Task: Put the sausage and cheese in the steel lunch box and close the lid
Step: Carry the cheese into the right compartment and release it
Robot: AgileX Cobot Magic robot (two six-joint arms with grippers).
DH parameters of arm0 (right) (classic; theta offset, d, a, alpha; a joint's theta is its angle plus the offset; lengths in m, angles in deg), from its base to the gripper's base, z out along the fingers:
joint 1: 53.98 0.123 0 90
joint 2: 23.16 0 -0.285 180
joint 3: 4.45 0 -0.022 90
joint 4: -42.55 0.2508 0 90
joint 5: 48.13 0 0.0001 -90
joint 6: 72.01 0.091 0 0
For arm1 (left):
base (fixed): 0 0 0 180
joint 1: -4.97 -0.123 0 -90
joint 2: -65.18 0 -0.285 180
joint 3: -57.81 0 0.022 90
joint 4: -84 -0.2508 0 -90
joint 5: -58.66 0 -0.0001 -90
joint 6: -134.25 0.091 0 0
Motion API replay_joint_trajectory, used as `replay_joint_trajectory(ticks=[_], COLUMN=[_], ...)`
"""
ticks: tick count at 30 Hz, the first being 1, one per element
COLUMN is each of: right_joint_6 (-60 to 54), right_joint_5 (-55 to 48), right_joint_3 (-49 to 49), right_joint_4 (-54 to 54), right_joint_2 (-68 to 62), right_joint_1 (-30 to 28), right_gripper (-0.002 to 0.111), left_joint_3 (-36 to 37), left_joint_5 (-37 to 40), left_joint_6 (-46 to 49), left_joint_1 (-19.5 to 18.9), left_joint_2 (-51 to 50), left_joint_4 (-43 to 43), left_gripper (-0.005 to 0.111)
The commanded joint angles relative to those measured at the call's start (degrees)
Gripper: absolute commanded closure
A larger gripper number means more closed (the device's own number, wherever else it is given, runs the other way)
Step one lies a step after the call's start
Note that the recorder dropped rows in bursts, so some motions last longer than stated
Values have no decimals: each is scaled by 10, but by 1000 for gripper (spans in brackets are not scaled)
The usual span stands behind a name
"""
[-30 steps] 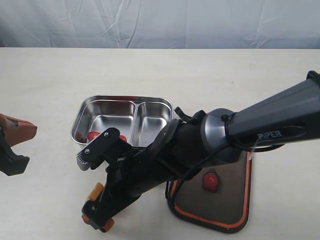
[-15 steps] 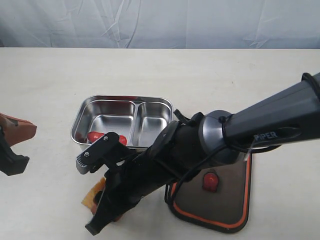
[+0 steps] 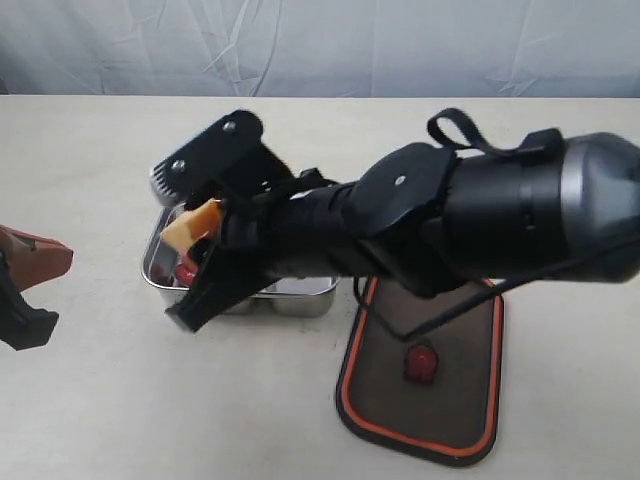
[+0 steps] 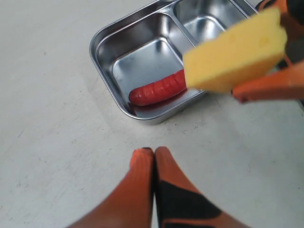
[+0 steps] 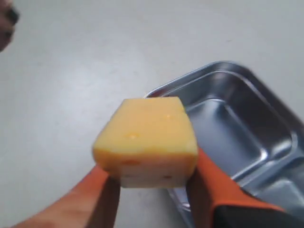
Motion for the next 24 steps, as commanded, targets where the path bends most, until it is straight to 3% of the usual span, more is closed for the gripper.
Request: replay_joint_trajectory(ticks=[1,9,19,22,23,24], right_joint_6=[-2,-1,-1,-1,-1,-1], right_joint_5=[13,-58,-97,-100,-100,-91], right_joint_3=[2,17,17,17,17,17], right_joint_4=[14,5,-17,-19,-19,-19], right_joint_2=[10,3,-70,-79,-81,-81], right_joint_1=[-70,-189,-204,-204,-204,-204], right_gripper=[109,109,108,89,77,56], left_joint_3=[2,2,2,2,2,2], left_joint_5=[5,6,5,5,5,5], left_joint_6=[-3,-3,-3,-3,-3,-3], left_joint_1=[1,1,1,1,1,1], left_joint_2=[3,3,3,3,3,3], left_joint_4=[-5,-5,-5,-5,-5,-5], left_gripper=[107,107,107,107,107,107])
